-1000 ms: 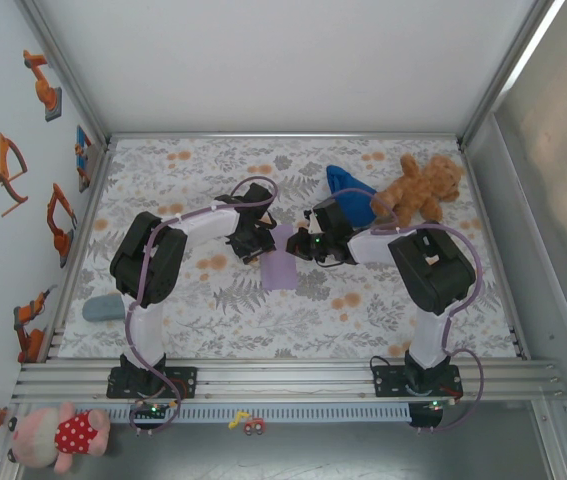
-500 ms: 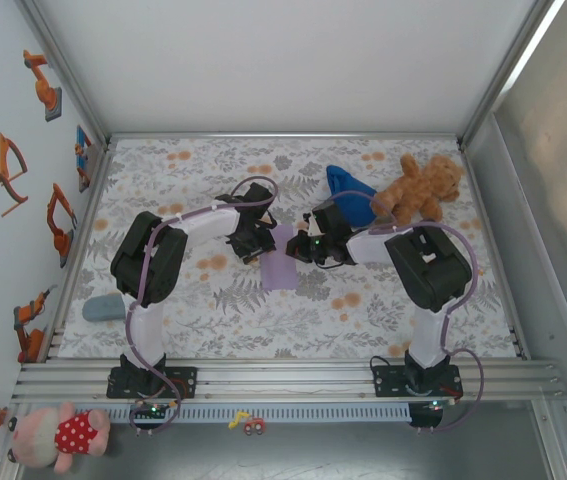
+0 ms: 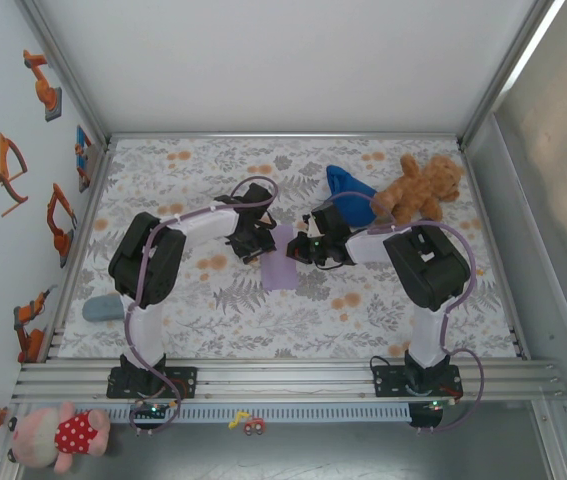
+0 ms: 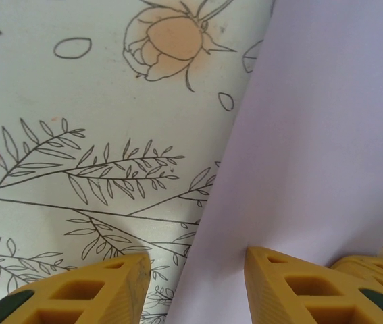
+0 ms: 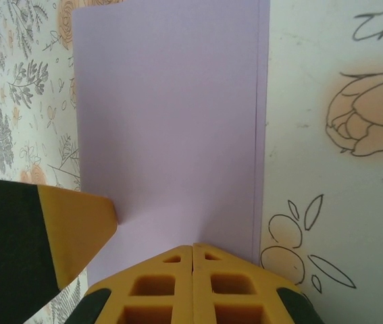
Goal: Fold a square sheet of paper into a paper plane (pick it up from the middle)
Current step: Hold the square sheet of paper at the center of the table, then first fold the square sheet of paper in half at the center of the table.
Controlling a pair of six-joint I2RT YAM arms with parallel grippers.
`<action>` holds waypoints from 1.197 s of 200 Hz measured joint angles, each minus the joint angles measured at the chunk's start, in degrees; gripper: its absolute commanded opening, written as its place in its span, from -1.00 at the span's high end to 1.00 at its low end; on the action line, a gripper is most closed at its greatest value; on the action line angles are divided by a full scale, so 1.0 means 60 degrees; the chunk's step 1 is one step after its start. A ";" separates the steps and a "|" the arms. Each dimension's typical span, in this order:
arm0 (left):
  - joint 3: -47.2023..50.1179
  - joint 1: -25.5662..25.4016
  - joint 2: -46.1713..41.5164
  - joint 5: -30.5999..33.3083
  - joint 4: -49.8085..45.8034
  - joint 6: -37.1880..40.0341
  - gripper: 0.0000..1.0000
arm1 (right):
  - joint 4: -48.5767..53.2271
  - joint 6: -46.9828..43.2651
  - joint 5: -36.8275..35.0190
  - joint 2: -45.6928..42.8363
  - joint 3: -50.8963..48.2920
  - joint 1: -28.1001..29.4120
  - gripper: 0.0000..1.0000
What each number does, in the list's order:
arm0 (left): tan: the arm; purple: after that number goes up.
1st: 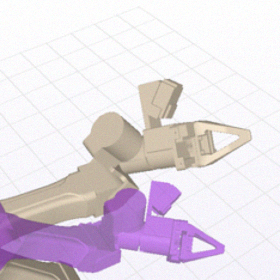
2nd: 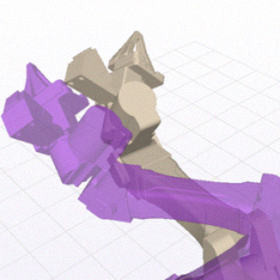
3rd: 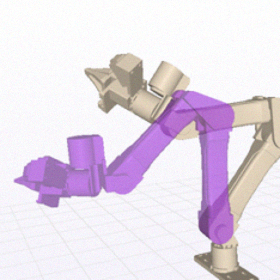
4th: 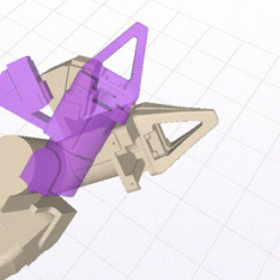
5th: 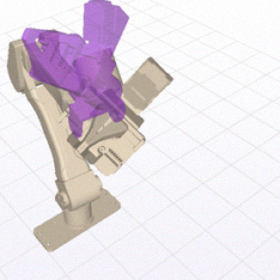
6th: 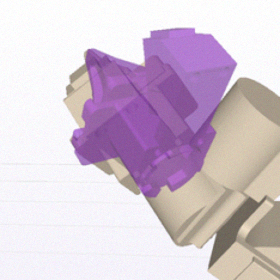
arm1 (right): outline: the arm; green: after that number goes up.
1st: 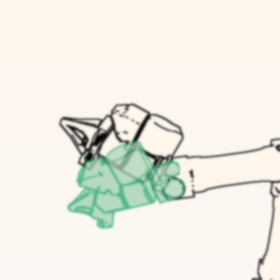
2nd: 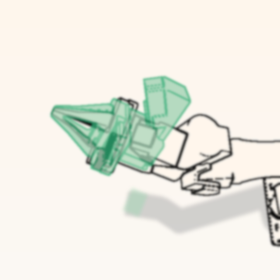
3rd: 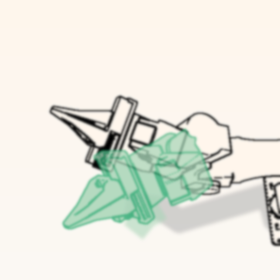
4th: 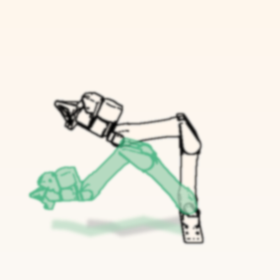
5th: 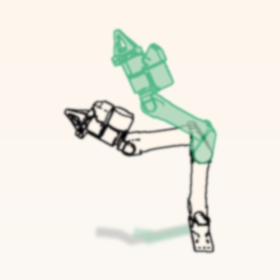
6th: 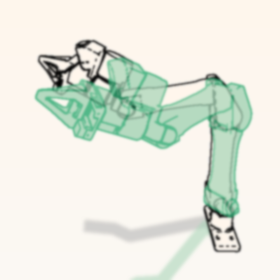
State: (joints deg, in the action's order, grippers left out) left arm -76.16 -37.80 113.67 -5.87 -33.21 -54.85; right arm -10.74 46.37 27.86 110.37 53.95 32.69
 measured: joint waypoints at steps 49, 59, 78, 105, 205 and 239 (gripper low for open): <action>0.0623 0.0062 -0.1089 0.0382 0.0131 0.0466 -0.08 | 0.0663 -0.0459 -0.0160 0.0036 0.0321 0.0025 1.00; 0.0747 0.0135 -0.1676 0.0397 0.0142 0.0568 -0.09 | 0.0769 -0.0514 -0.0215 0.0040 0.0368 0.0025 1.00; 0.0885 0.0321 -0.2707 0.0084 0.0535 0.0787 -0.02 | 0.0914 -0.0612 -0.0255 0.0051 0.0444 0.0025 1.00; 0.1326 0.0474 -0.3268 -0.0998 0.1759 0.0954 0.19 | 0.0969 -0.0674 -0.0255 0.0069 0.0470 0.0025 1.00; 0.1843 0.0233 -0.1308 -0.3136 0.3002 0.0929 0.69 | 0.0969 -0.0678 -0.0255 0.0069 0.0463 0.0025 1.00; 0.1752 0.0233 -0.0743 -0.3242 0.3002 0.0929 0.80 | 0.0973 -0.0678 -0.0255 0.0069 0.0463 0.0025 1.00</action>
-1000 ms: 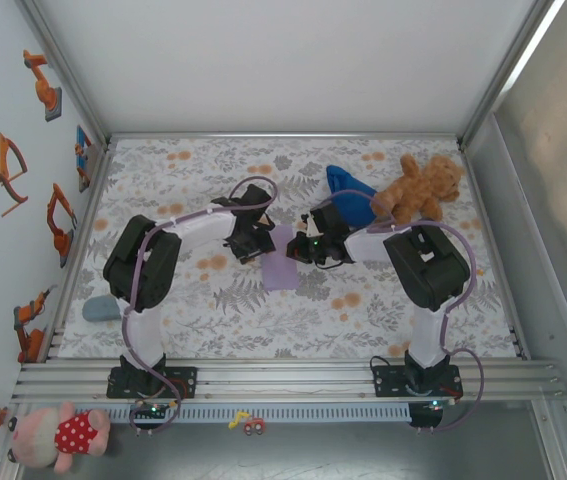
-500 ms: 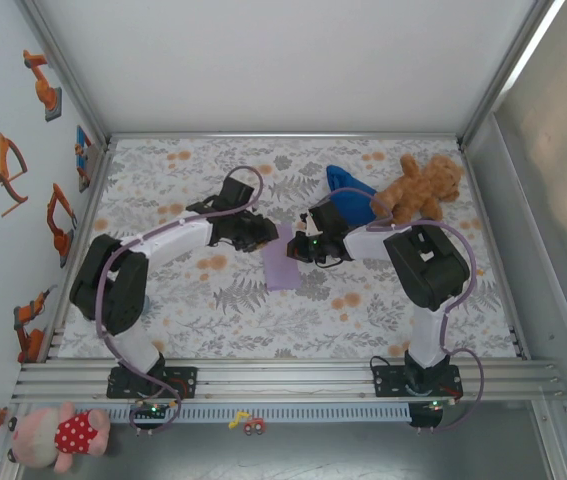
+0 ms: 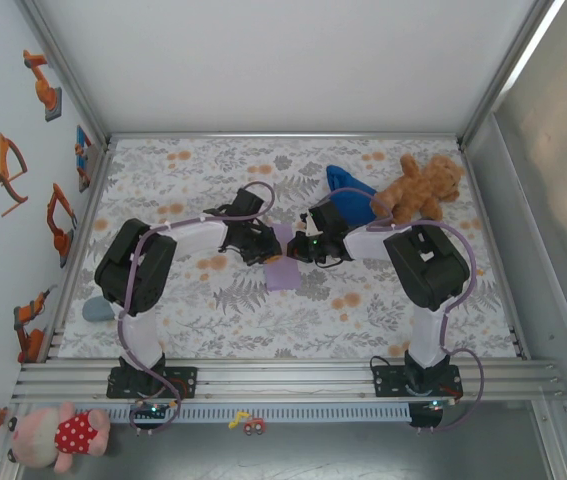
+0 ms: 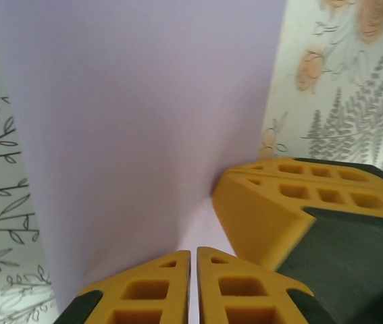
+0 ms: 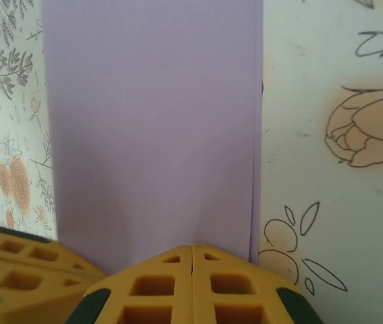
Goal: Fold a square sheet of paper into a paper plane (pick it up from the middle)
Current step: First fold the square sheet of paper in half at the center of the table.
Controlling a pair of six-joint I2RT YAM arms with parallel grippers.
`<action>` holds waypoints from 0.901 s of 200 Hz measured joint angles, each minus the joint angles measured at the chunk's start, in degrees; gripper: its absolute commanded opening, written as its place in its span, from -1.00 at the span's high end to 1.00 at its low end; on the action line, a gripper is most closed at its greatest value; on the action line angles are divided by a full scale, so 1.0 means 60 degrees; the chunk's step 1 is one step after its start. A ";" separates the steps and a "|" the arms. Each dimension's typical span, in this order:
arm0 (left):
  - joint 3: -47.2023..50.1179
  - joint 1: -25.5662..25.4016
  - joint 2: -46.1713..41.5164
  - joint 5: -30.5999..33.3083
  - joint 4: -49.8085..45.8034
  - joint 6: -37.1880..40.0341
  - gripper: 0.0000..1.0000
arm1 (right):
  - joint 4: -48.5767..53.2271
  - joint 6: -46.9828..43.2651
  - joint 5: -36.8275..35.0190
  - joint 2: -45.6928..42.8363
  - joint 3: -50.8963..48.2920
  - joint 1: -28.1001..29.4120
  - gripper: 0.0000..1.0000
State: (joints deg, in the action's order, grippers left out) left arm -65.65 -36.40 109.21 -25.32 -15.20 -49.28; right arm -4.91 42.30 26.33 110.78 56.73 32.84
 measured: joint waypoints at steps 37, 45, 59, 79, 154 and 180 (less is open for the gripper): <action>0.0000 0.0011 0.0306 -0.0015 -0.0004 0.0004 0.86 | 0.0015 0.0000 0.0000 0.0000 0.0004 0.0000 1.00; 0.0000 0.0015 0.0317 -0.0015 -0.0004 0.0004 0.86 | 0.0022 0.0004 0.0000 0.0000 0.0004 0.0000 1.00; 0.0004 0.0044 0.0321 -0.0018 -0.0004 0.0007 0.87 | 0.0025 0.0004 0.0000 0.0011 0.0004 0.0000 1.00; 0.0120 0.0138 0.0321 -0.0080 0.0084 0.0022 0.87 | 0.0076 0.0004 0.0000 0.0029 0.0029 0.0000 1.00; 0.1672 0.1220 -0.0656 -0.0594 0.0648 0.0339 0.87 | 0.0244 0.0004 -0.0004 0.0098 0.0062 -0.0004 1.00; 0.1825 0.1548 -0.1217 -0.0226 0.0175 0.0452 0.86 | 0.0251 0.0004 -0.0004 0.0095 0.0047 0.0000 1.00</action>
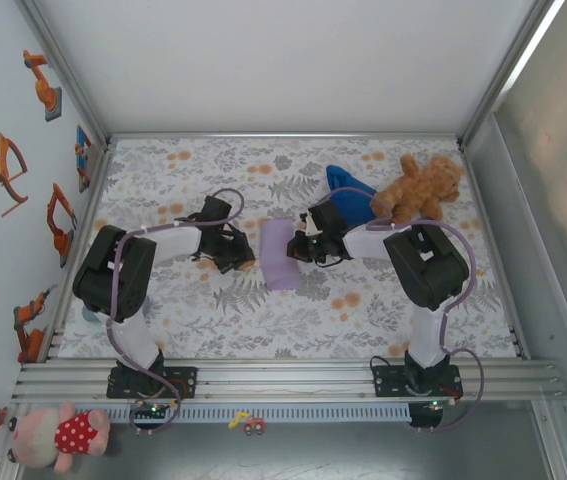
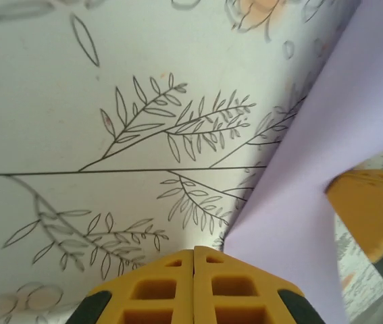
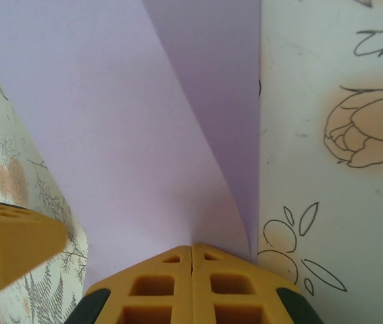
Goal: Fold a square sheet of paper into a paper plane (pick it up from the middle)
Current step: First fold the square sheet of paper in half at the center of the table.
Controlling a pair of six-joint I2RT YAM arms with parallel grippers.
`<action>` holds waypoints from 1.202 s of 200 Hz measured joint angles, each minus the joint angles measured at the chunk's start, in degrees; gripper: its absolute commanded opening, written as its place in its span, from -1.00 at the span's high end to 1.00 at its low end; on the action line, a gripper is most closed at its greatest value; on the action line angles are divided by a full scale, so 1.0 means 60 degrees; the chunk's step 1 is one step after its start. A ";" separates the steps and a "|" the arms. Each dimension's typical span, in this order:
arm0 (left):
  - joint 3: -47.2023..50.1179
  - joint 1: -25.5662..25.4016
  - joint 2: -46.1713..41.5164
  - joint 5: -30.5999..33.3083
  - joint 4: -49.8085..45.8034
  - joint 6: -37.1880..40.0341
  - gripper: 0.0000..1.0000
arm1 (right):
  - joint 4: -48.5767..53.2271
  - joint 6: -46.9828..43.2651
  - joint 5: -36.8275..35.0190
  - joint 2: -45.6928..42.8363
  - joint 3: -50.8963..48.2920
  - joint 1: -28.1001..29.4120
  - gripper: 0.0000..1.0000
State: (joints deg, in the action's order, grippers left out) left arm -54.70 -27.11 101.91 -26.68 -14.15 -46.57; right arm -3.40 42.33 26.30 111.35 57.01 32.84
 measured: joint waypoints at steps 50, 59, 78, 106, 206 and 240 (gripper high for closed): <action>-0.0554 -0.0521 -0.0073 -0.0423 0.0790 -0.0025 0.83 | 0.0000 0.0000 0.0000 0.0000 0.0000 -0.0004 1.00; -0.0761 -0.0630 0.0171 -0.0568 0.0998 -0.0055 0.83 | 0.0000 0.0000 0.0000 0.0004 0.0000 -0.0004 1.00; -0.1115 -0.0729 0.0783 -0.0783 0.1402 -0.0095 0.83 | 0.0000 0.0000 0.0000 0.0000 0.0000 -0.0004 1.00; -0.1249 -0.0656 0.1486 -0.0889 0.1636 -0.0124 0.83 | 0.0000 0.0000 0.0000 0.0000 0.0000 -0.0004 1.00; -0.0226 0.0914 0.1096 -0.1290 0.1756 0.0528 0.82 | -0.0018 0.0000 -0.0022 -0.0004 -0.0029 -0.0007 1.00; -0.0087 0.0463 0.0510 -0.1206 0.2102 0.0404 0.82 | -0.0080 0.0007 0.0007 -0.0007 -0.0055 -0.0015 1.00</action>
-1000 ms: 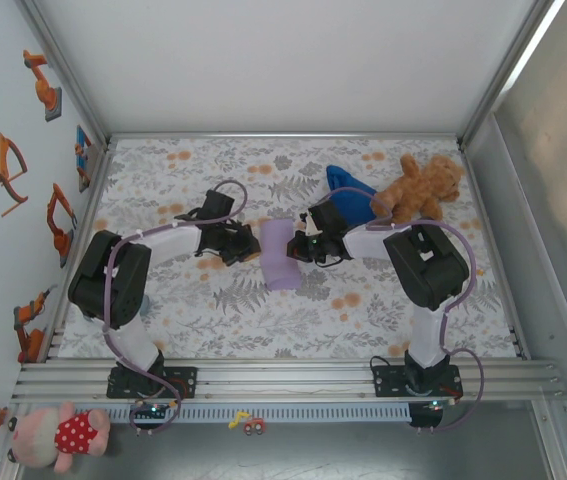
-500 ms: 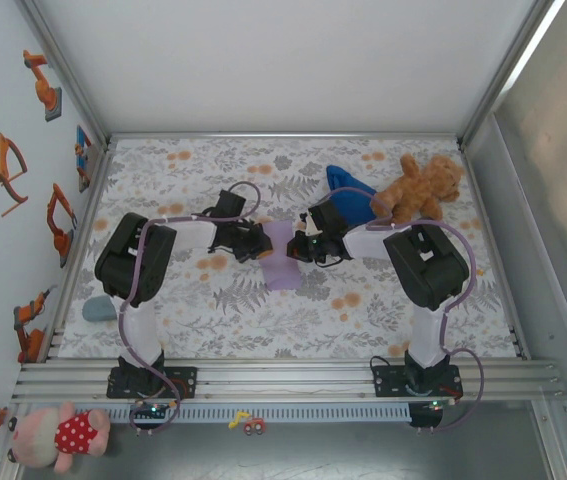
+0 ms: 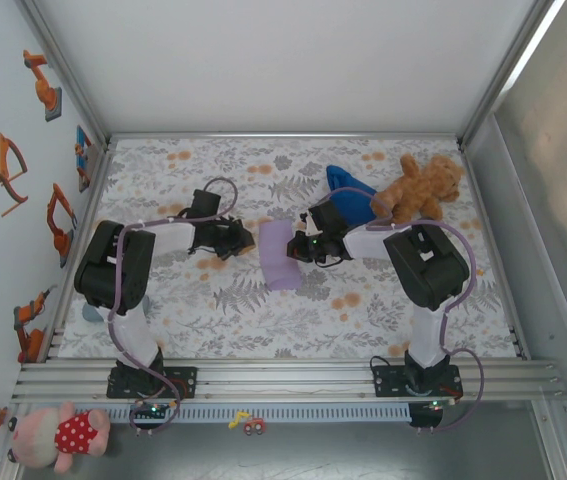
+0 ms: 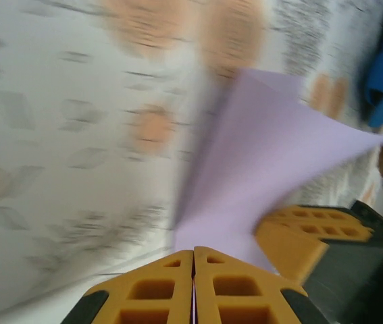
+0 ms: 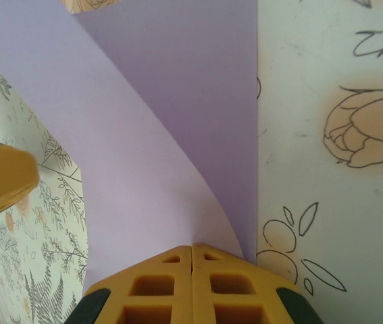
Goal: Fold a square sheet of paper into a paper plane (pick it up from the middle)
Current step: First fold the square sheet of paper in half at the center of the table.
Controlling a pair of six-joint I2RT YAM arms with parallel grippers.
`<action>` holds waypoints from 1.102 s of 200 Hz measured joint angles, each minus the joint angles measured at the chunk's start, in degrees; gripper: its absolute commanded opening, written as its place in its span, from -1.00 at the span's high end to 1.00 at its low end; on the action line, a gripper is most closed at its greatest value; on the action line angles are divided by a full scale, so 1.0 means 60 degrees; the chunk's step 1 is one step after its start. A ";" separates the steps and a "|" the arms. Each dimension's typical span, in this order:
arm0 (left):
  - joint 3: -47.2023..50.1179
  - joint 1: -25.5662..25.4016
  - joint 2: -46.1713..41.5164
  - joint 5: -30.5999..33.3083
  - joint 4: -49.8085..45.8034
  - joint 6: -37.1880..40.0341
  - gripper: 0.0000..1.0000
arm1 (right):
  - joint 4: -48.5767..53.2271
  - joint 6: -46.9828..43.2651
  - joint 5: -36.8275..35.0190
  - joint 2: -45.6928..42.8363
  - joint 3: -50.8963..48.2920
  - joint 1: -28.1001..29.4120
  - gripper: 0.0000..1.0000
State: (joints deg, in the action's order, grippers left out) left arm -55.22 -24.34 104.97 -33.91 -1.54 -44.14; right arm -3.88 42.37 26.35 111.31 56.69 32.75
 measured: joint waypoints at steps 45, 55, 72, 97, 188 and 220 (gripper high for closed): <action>-0.0863 -0.1104 0.0594 -0.0069 0.0488 -0.0131 0.82 | -0.0015 0.0000 0.0015 0.0011 -0.0018 -0.0007 1.00; -0.0987 -0.1067 0.0820 -0.0055 0.0517 -0.0127 0.82 | -0.0040 0.0000 0.0015 0.0007 -0.0029 -0.0007 1.00; -0.1089 -0.0922 0.1177 0.0025 0.0506 -0.0124 0.82 | -0.0109 0.0000 0.0015 0.0007 -0.0069 -0.0007 1.00; -0.1147 -0.0590 0.1577 0.0098 0.0448 -0.0069 0.83 | -0.0200 0.0000 0.0011 0.0000 -0.0120 -0.0007 1.00; -0.0907 0.1082 0.0965 0.0510 -0.0142 0.0725 0.82 | -0.0295 0.0000 0.0018 -0.0073 -0.0182 -0.0018 1.00; -0.0674 0.0441 0.0266 0.0423 0.0124 0.0506 0.81 | -0.0317 0.0004 0.0029 -0.0073 -0.0193 -0.0022 1.00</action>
State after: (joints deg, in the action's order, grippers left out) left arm -59.27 -21.69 106.56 -31.38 -0.80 -41.10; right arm -5.78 42.39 26.52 110.87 55.53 32.62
